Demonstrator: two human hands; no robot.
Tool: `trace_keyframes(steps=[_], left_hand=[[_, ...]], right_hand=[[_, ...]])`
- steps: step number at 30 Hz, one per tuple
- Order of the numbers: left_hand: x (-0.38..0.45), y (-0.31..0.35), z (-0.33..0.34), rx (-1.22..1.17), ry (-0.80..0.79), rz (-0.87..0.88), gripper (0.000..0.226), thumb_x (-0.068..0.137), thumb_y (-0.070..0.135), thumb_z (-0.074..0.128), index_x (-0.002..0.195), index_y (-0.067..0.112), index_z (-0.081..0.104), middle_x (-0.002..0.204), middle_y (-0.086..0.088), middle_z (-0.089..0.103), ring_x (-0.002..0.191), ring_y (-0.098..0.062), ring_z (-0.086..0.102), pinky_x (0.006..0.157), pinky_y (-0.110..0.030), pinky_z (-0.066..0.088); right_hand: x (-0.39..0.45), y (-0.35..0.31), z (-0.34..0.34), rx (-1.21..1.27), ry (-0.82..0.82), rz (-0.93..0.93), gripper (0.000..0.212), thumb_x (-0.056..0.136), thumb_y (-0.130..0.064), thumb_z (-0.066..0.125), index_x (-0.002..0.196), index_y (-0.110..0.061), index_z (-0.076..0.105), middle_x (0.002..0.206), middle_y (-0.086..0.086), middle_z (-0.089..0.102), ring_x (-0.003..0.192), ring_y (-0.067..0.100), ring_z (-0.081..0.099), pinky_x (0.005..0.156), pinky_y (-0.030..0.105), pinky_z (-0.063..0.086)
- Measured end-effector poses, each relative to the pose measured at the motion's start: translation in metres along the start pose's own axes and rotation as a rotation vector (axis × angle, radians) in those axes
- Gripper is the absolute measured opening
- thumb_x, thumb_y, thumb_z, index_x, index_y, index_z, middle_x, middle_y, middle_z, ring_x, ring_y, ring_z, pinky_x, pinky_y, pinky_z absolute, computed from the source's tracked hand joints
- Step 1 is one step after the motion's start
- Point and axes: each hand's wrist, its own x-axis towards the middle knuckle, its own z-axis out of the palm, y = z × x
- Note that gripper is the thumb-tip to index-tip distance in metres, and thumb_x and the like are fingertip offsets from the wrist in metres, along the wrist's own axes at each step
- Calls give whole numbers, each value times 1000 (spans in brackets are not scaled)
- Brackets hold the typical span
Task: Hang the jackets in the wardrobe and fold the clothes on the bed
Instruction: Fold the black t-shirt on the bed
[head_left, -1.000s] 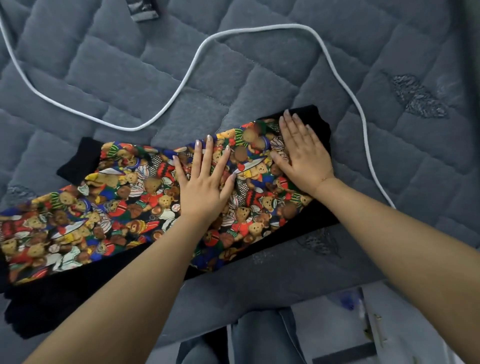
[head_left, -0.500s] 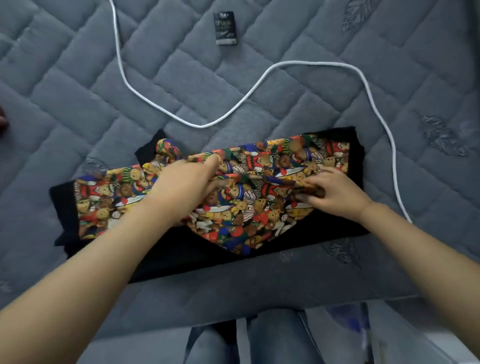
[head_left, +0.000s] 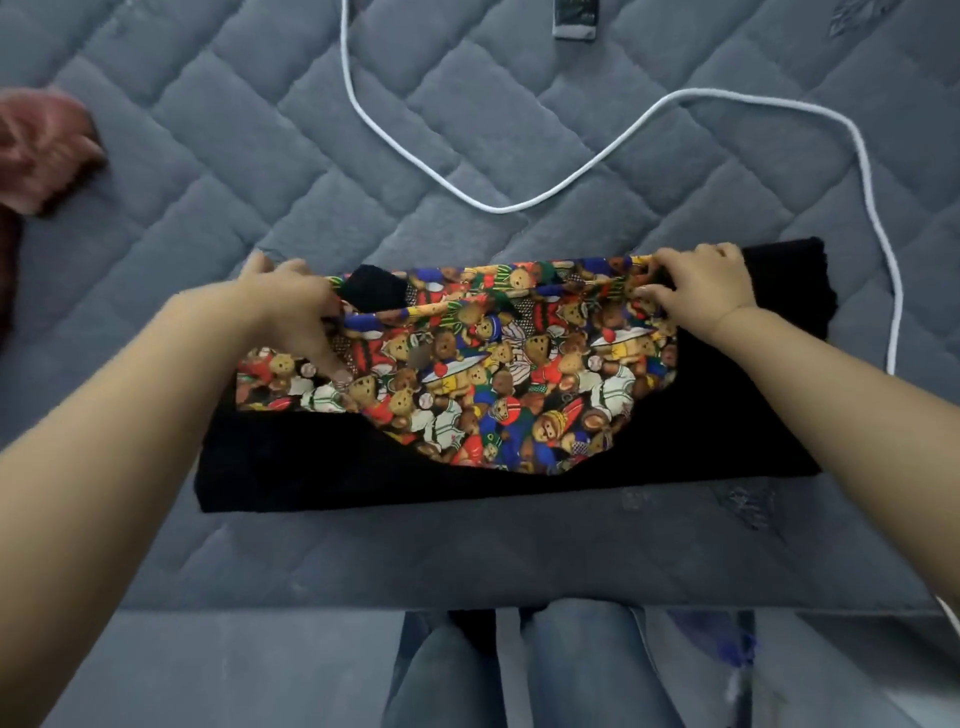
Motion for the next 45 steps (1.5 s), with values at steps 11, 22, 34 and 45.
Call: trace_keyframes(steps=[11,22,34,45], left_hand=[[5,-32,30,-184,521,40,50,79,71,58,103,28,68,69,5,62,68,-21,58,52,-28,32],[-14,-63,113,-937,486,-37,43,71,60,75,91,23,71,99,8,71,103,-9,59,109,-41,33],[-3,-76,154,-1093,547,-534,91,68,59,79,141,26,35,144,-6,33,135,-28,31,109,-50,30],[-36,-69,177,-1984,189,-224,58,73,41,83,119,13,62,107,-6,74,94,-21,73,71,-32,59]], right_hand=[[-95,-129,41,167,46,-242,62,100,-54,23,155,-29,14,164,2,6,151,25,2,119,56,3],[-89,-134,78,-1,-32,-63,69,93,-63,5,153,-33,-8,162,-3,-13,149,26,-14,115,63,-5],[-110,-195,71,127,-16,57,68,101,-44,28,156,-21,-6,162,1,-17,149,28,-16,117,56,-7],[-131,-270,80,399,-155,-337,74,93,-20,51,153,-40,13,160,-10,-18,145,17,-28,112,52,-23]])
